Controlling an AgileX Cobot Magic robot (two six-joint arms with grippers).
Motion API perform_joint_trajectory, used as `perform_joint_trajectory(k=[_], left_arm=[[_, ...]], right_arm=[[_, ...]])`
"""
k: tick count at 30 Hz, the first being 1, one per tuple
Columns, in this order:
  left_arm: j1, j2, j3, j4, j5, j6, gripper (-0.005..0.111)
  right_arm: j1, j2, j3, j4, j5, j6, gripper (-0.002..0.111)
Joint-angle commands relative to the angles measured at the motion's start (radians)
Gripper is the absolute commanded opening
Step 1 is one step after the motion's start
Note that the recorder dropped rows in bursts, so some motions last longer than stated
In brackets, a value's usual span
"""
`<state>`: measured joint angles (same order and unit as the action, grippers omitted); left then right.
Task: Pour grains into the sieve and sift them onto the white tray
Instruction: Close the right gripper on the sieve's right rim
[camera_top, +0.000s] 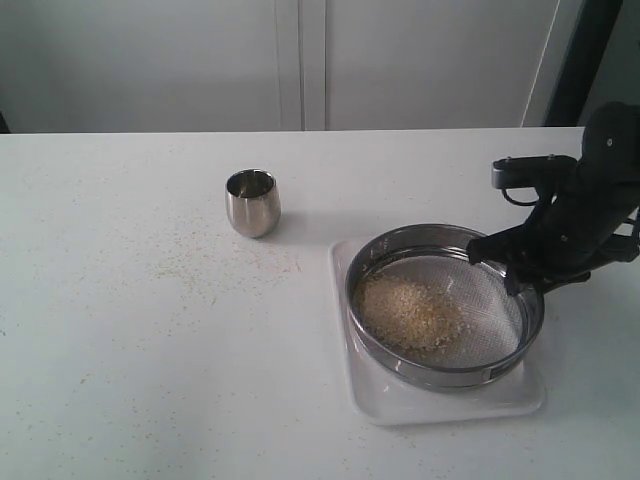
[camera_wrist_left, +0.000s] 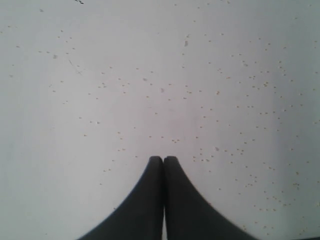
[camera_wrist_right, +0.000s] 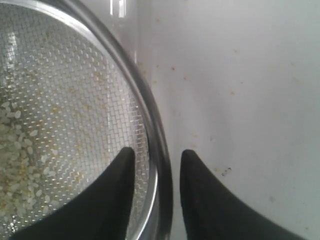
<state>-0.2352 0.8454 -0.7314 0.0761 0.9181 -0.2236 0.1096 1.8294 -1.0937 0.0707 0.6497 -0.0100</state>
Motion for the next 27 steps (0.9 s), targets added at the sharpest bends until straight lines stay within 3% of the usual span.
perform_joint_trajectory(k=[1,27], left_arm=[[0.003,-0.008,0.004,-0.007,0.017,0.003,0.0],[0.003,-0.008,0.004,-0.007,0.017,0.003,0.0]], right_arm=[[0.0,0.015,-0.003,0.004,-0.011,-0.013,0.03],[0.0,0.045,-0.011,0.01,-0.016,-0.013,0.028]])
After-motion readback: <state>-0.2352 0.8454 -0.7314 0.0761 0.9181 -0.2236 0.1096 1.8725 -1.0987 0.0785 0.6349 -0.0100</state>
